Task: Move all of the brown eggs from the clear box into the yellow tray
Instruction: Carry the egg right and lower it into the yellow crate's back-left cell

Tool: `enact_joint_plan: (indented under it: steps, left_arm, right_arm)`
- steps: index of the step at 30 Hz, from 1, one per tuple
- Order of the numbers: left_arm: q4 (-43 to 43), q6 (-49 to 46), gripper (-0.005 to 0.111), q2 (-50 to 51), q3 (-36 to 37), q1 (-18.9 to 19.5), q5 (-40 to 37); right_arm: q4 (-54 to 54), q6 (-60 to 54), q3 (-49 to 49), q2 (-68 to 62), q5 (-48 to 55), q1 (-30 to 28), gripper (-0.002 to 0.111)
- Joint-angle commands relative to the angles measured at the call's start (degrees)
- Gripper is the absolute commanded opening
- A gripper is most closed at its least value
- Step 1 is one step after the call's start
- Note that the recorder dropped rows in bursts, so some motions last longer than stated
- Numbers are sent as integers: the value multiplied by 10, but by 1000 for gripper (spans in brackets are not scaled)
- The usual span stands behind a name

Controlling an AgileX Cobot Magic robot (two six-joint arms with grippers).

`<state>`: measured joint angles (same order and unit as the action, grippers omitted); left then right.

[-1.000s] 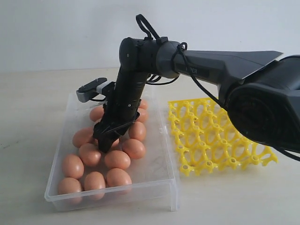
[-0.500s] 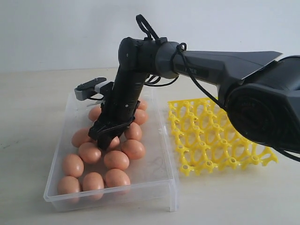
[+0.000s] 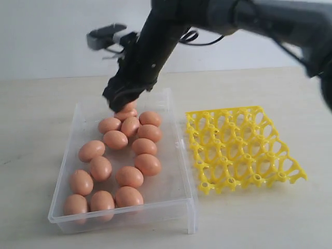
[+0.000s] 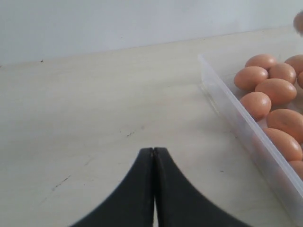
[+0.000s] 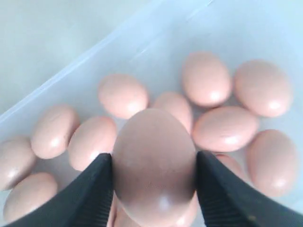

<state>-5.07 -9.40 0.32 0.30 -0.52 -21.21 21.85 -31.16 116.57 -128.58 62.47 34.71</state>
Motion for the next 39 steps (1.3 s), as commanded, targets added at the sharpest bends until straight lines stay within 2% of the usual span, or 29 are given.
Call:
enact_joint_plan:
  steps: [1, 6, 12, 14, 17, 18, 21, 24, 29, 39]
  left_arm:
    - [-2, 4, 0, -3, -3, -1, 5]
    - [-2, 4, 0, -3, -3, -1, 5]
    - [-2, 4, 0, -3, -3, -1, 5]
    - [-2, 3, 0, -3, -3, -1, 5]
    - [-2, 3, 0, -3, -3, -1, 5]
    - [-2, 3, 0, -3, -3, -1, 5]
    - [-2, 4, 0, -3, -3, -1, 5]
    - [-2, 4, 0, -3, -3, -1, 5]
    - [-2, 3, 0, -3, -3, -1, 5]
    - [-2, 3, 0, -3, -3, -1, 5]
  right_arm:
    - [-19, 1, -101, 106, -95, -48, 0]
    - [-25, 7, -327, 227, -314, -90, 0]
    - [-25, 17, -558, 302, -587, -113, 0]
    - [-75, 122, -615, 302, -670, -115, 0]
    - [-314, 461, -690, 303, -833, -121, 0]
    - [-333, 507, -707, 299, -870, -127, 0]
    - [-384, 561, -723, 269, -944, -148, 0]
    - [-486, 659, -723, 230, -1003, -174, 0]
    - [-498, 672, -723, 180, -1061, -185, 0]
    - [-475, 672, -720, 123, -1100, -185, 0]
